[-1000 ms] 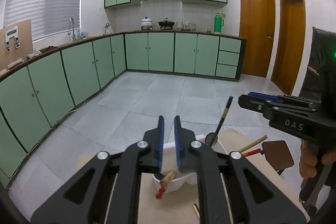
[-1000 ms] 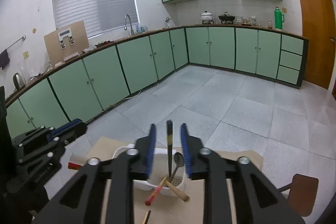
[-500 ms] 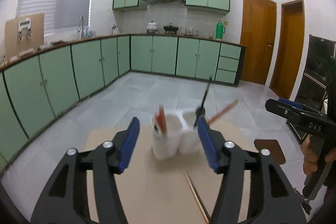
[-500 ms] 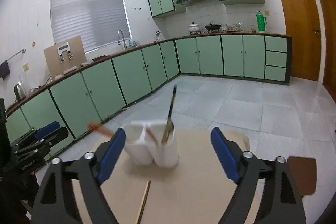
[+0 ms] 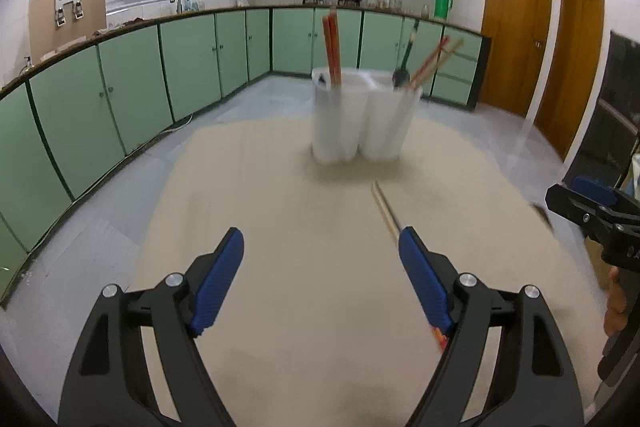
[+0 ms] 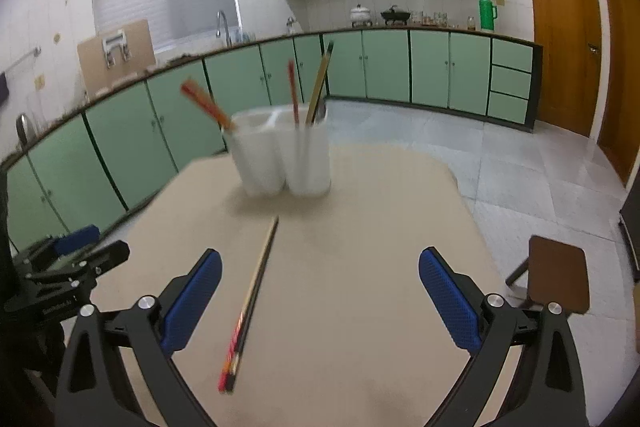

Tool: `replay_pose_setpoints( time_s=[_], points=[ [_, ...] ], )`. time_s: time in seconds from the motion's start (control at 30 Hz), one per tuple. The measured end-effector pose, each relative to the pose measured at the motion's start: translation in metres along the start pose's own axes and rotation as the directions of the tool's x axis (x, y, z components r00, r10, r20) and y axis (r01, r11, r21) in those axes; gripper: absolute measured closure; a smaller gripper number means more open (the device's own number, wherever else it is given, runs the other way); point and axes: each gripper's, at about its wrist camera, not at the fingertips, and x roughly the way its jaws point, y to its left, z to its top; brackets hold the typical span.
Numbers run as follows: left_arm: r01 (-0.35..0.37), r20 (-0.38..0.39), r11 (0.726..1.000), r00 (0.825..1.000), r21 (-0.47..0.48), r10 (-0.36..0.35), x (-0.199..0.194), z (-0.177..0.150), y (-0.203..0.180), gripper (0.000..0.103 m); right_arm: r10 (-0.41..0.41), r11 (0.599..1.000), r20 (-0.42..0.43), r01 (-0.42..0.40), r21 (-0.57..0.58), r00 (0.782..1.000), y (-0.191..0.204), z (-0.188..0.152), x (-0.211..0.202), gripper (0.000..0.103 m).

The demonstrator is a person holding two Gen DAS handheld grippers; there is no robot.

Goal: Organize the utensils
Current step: 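Move both open tools back to the last two chopsticks, then grasp the last black chopstick with the right tool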

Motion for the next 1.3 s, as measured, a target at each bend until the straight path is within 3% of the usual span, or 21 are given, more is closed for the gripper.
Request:
replay_pose_setpoints(
  time_s=[0.4, 0.5, 0.8, 1.07, 1.23, 1.3],
  points=[
    [-0.014, -0.121, 1.000, 0.992, 0.027, 0.017, 0.004, -0.053, 0.007, 0.025, -0.009, 0.999, -0.149, 0.001, -0.048, 0.989, 0.027, -0.072, 0.020, 0.007],
    [-0.019, -0.135, 1.000, 0.991, 0.024, 0.022, 0.004, -0.057, 0.007, 0.025, 0.003, 0.998, -0.188, -0.014, -0.060, 0.982, 0.036, -0.082, 0.025, 0.015],
    [-0.021, -0.133, 1.000, 0.991, 0.023, 0.024, -0.004, -0.060, 0.007, 0.025, -0.005, 0.995, -0.252, -0.021, -0.098, 0.968, 0.052, -0.092, 0.042, 0.031],
    [-0.016, -0.136, 1.000, 0.991, 0.020, 0.019, -0.004, -0.062, 0.006, 0.024, -0.050, 0.995, -0.253, 0.027, -0.094, 0.966, 0.047, -0.093, 0.042, 0.034],
    [-0.014, -0.139, 1.000, 0.990, 0.021, 0.017, -0.003, -0.062, 0.004, 0.023, 0.008, 0.998, -0.237, -0.022, -0.058, 0.971, 0.043, -0.093, 0.033, 0.038],
    [-0.015, -0.144, 1.000, 0.989, 0.019, 0.018, -0.001, -0.062, 0.003, 0.023, 0.024, 0.997, -0.241, -0.040, -0.063, 0.970, 0.048, -0.095, 0.034, 0.047]
  ],
)
